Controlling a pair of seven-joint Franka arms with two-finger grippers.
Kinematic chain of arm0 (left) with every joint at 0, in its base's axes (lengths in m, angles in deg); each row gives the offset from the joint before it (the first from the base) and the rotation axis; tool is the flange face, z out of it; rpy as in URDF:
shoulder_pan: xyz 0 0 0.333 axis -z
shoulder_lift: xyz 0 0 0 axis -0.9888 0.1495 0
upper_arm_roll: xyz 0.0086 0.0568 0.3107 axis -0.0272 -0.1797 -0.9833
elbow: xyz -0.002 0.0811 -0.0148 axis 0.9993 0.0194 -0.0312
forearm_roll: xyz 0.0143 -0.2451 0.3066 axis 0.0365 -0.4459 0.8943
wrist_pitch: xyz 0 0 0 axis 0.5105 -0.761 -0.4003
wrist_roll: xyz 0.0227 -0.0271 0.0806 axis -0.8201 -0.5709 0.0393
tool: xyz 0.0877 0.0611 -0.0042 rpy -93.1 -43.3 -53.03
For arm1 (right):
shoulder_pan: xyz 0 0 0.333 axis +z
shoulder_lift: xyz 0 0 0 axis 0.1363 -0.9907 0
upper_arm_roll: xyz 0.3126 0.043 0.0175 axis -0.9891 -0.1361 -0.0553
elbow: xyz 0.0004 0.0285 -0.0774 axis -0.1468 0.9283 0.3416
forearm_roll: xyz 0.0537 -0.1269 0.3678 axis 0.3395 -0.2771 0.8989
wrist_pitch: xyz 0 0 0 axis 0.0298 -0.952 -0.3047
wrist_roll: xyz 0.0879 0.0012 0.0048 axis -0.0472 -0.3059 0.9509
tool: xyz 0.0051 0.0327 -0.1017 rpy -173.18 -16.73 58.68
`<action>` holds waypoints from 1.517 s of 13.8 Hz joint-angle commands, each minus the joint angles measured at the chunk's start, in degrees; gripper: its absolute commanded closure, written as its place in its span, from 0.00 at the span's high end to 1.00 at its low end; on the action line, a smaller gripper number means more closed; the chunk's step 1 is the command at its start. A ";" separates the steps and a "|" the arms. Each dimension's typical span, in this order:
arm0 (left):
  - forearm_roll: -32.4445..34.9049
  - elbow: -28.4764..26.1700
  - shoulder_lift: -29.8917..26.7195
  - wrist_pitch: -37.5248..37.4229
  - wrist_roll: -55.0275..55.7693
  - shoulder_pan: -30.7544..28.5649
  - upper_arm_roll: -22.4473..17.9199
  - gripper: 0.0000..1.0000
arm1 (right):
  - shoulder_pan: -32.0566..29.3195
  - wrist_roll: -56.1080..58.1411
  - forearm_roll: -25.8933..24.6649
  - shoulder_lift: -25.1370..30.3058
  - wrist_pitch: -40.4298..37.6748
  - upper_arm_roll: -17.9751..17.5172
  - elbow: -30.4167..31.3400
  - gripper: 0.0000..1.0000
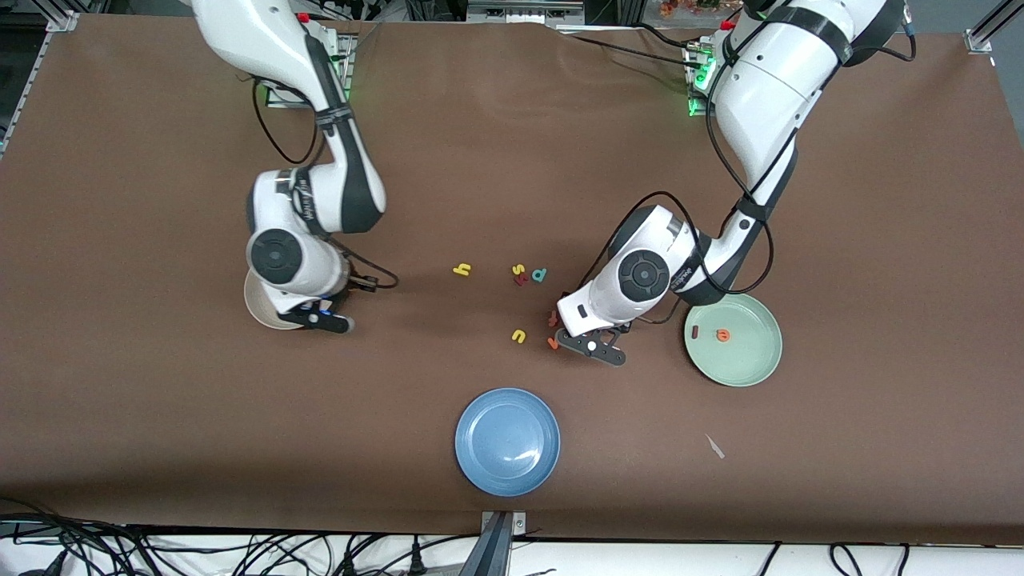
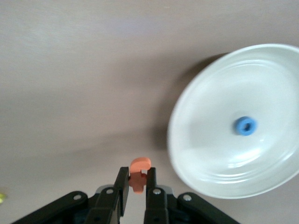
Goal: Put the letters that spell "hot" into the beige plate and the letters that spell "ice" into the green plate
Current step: 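Place the f on the beige plate while the left gripper reaches the cyan c, then put the cyan c on the green plate while the right gripper reaches the h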
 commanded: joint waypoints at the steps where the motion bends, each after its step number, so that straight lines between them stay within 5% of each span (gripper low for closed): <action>1: 1.72 1.83 2.23 2.65 0.19 1.30 -0.95 0.53 | 0.65 10.94 0.35 5.94 7.82 2.47 10.96 0.01; 5: 4.36 1.83 2.67 3.46 1.15 4.64 -3.76 0.53 | 0.65 24.41 0.53 6.92 19.51 4.25 19.23 0.12; 7: 4.36 1.83 2.85 3.63 1.16 4.73 -3.77 0.53 | 0.64 24.96 0.53 6.92 19.99 4.25 19.61 1.00; 11: 4.62 1.92 3.46 6.00 0.99 4.82 -3.85 0.53 | 2.22 24.00 0.53 9.20 12.19 1.88 15.84 1.00; 16: 7.87 1.92 3.90 6.09 1.16 4.73 -3.85 0.51 | 3.98 24.25 0.18 9.11 11.90 -5.23 12.23 1.00; 18: 7.87 1.83 3.90 6.09 1.16 4.73 -3.85 0.38 | 5.38 25.39 -2.10 8.59 14.17 -7.52 11.70 1.00; 20: 7.87 1.92 3.73 6.01 1.16 4.73 -3.85 0.02 | 6.01 26.71 -2.55 7.45 17.25 -8.76 11.61 1.00; 21: 8.05 1.92 3.38 6.01 1.07 4.56 -3.85 0.00 | 6.70 28.98 -2.55 6.31 19.17 -9.11 11.52 1.00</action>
